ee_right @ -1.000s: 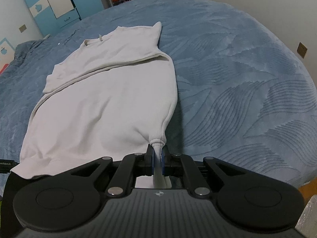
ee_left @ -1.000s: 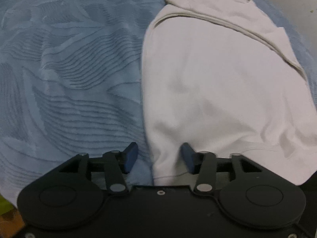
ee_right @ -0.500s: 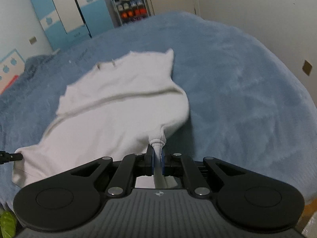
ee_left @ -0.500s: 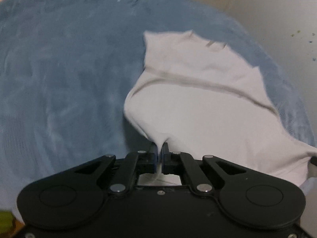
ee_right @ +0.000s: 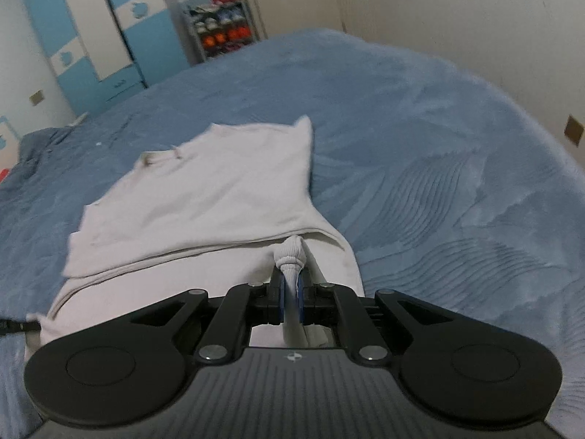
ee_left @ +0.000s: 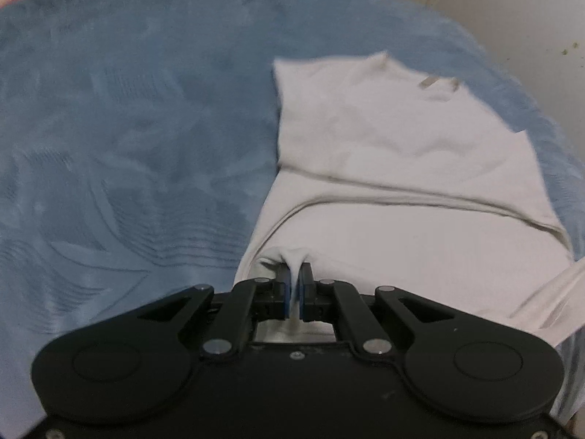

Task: Fold small clothes
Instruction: 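Lift the hem toward the collar with both grippers and open them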

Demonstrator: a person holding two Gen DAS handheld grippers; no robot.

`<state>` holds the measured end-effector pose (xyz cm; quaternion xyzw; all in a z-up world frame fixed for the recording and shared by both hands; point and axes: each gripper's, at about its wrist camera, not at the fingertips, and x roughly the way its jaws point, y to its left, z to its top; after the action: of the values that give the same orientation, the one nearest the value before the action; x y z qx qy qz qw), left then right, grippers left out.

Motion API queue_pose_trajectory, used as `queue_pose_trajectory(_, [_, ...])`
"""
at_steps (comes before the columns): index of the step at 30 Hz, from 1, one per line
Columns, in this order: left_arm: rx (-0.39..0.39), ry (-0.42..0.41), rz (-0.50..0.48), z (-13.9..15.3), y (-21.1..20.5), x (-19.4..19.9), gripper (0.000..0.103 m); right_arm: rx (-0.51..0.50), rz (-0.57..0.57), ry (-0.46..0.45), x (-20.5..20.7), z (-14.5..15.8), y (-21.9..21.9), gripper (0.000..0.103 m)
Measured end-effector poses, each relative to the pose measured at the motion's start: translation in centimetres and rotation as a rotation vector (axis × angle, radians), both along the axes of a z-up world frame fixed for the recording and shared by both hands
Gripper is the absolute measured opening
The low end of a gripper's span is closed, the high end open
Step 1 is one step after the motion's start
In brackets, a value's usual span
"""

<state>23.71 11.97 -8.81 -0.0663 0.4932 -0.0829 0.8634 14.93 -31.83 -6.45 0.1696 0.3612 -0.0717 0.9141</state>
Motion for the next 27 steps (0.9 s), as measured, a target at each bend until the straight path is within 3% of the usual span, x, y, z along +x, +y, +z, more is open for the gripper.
queue_pose_trajectory(2, [-0.007,0.025,0.028,-1.5,0.8,1.0,0.028,0.042,-0.009,0.011,1.3,-1.4,-0.7,0.013])
queue_pose_trajectory(4, [0.023,0.007,0.037,-1.8,1.3,0.6,0.042,0.085,-0.008,0.015,1.6,-2.1,-1.2,0.024])
queue_pose_trajectory(6, [0.060,-0.024,-0.012,-1.4,1.4,-0.6,0.045,0.085,0.006,-0.013,1.0,-2.0,-1.5,0.031])
queue_pose_trajectory(8, [0.105,-0.061,-0.050,-0.6,1.9,-2.0,0.048,0.044,0.014,-0.065,-0.2,-1.4,-1.8,0.051])
queue_pose_trajectory(10, [0.126,-0.119,-0.087,0.5,2.6,-3.8,0.049,-0.014,-0.002,-0.111,-1.9,-0.7,-2.4,0.058])
queue_pose_trajectory(14, [0.285,-0.253,-0.197,2.0,2.9,-8.1,0.051,-0.109,-0.009,-0.112,-4.9,-0.6,-3.9,0.060])
queue_pose_trajectory(18, [0.239,-0.199,-0.324,0.4,2.2,-9.9,0.052,-0.200,0.074,-0.008,-5.8,-2.4,-3.7,0.060])
queue_pose_trajectory(22, [0.222,-0.184,-0.322,-1.4,0.4,-9.6,0.052,-0.259,0.149,0.048,-5.8,-3.5,-1.3,0.060])
queue_pose_trajectory(25, [0.160,-0.192,-0.306,-1.8,-0.4,-8.6,0.037,-0.276,0.196,0.024,-5.5,-3.5,0.3,0.060])
queue_pose_trajectory(26, [0.144,-0.189,-0.298,-1.8,-0.4,-8.2,0.028,-0.284,0.204,0.015,-5.3,-3.4,0.7,0.060])
queue_pose_trajectory(27, [0.126,-0.169,-0.288,-1.9,-0.4,-7.7,0.005,-0.285,0.212,0.010,-5.0,-3.3,0.9,0.060])
